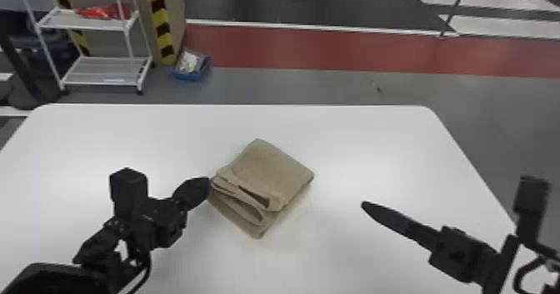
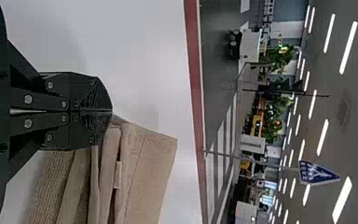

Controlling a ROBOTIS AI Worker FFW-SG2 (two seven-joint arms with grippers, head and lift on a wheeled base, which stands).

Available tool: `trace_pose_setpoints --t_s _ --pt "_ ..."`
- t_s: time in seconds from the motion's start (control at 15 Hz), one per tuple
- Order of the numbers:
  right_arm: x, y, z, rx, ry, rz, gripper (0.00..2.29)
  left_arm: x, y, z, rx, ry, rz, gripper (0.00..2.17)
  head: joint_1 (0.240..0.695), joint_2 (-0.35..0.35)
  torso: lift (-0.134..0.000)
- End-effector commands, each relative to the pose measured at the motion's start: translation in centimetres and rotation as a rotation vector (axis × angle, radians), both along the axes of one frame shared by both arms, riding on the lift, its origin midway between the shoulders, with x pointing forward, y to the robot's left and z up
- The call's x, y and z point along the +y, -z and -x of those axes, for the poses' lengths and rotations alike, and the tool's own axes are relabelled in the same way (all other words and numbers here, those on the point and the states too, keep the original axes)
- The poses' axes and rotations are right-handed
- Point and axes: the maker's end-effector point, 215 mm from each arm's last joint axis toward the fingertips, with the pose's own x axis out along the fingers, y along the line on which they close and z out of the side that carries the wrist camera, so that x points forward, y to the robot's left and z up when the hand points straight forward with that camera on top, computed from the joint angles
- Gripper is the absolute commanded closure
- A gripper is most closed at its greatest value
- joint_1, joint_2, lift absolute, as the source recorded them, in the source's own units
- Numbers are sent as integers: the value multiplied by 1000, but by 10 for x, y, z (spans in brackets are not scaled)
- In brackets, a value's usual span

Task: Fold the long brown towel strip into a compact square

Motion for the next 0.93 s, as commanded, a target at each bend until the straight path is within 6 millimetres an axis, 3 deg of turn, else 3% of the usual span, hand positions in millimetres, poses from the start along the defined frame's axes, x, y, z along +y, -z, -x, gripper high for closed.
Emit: trace_pose_setpoints --t_s 0.0,0.2,0.33,0.67,0.87 --pt "12 -9 11 13 -40 -44 2040 -9 6 1 12 21 1 1821 695 -84 -124" --pt "20 -19 21 13 -69 -64 2044 -24 8 9 21 55 18 1821 695 -83 -124" --pt "21 -19 20 12 -71 -66 2044 -30 7 28 27 74 43 1825 695 -89 -124" --pt "24 -18 6 7 -70 -73 2044 -62 -8 77 32 136 111 1821 695 -115 -124" --pt "22 -17 3 7 -66 -77 2044 -76 -16 87 17 154 128 1825 695 -150 -124"
